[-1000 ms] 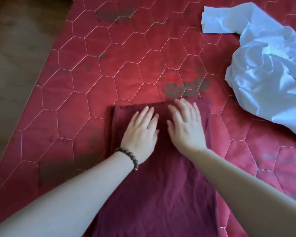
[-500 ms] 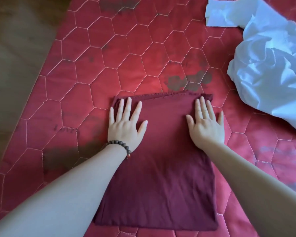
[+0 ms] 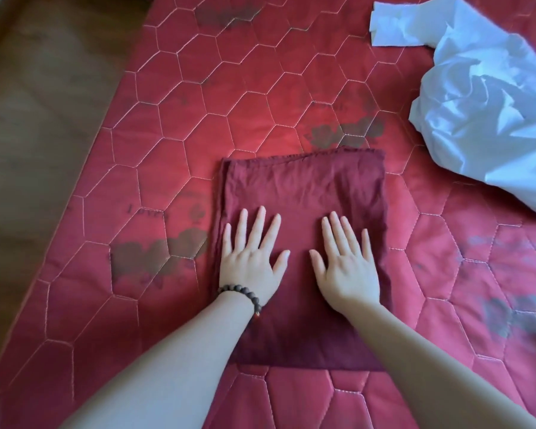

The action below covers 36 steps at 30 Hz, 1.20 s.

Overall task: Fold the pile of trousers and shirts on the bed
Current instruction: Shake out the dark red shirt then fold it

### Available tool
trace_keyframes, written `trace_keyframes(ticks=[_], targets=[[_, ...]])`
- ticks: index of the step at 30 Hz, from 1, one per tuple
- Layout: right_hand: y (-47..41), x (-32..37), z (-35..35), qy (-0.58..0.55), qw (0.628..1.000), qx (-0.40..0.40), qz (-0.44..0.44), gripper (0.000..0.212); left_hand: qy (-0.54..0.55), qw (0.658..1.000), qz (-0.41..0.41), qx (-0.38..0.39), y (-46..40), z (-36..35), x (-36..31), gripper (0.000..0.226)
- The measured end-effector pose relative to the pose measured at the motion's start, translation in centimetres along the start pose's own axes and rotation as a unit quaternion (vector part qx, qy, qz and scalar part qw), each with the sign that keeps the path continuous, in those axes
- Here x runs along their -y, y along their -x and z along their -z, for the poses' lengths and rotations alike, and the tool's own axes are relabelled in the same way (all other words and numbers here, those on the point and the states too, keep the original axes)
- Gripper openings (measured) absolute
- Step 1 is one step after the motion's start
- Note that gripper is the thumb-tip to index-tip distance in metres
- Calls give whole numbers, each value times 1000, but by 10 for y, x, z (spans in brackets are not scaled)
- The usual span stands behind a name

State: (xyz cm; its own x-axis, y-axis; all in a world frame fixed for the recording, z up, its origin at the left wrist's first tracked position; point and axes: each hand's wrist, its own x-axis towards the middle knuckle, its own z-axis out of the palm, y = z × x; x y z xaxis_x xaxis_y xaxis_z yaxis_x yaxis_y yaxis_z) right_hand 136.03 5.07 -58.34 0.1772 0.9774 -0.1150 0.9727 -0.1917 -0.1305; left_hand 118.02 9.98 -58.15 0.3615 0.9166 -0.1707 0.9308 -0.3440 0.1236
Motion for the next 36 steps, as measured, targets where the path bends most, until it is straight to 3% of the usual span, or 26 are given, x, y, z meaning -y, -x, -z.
trace_keyframes(ticks=[6,8,11,14,19,26,30,36], targets=[[35,-58,12,37,994,22,-100,65,26,995,87,47,22,15,43,63],[48,-48,18,12,994,-18,-110,60,27,995,91,6,35,22,36,62],[70,8,19,-39,996,-74,-10,55,36,998,-35,-48,67,18,5,60],[96,63,2,-83,993,-18,88,55,9,995,-97,19,100,-4,-16,59],[111,56,-15,-64,998,6,27,58,-5,996,-87,27,106,-17,-8,56],[135,-6,-17,-6,993,10,-114,62,-9,1000,-14,8,119,-22,33,74],[137,-8,-14,-16,993,18,-113,62,5,999,-34,27,123,-20,41,72],[124,-43,-2,3,998,48,-40,61,30,997,44,57,139,-12,5,74]])
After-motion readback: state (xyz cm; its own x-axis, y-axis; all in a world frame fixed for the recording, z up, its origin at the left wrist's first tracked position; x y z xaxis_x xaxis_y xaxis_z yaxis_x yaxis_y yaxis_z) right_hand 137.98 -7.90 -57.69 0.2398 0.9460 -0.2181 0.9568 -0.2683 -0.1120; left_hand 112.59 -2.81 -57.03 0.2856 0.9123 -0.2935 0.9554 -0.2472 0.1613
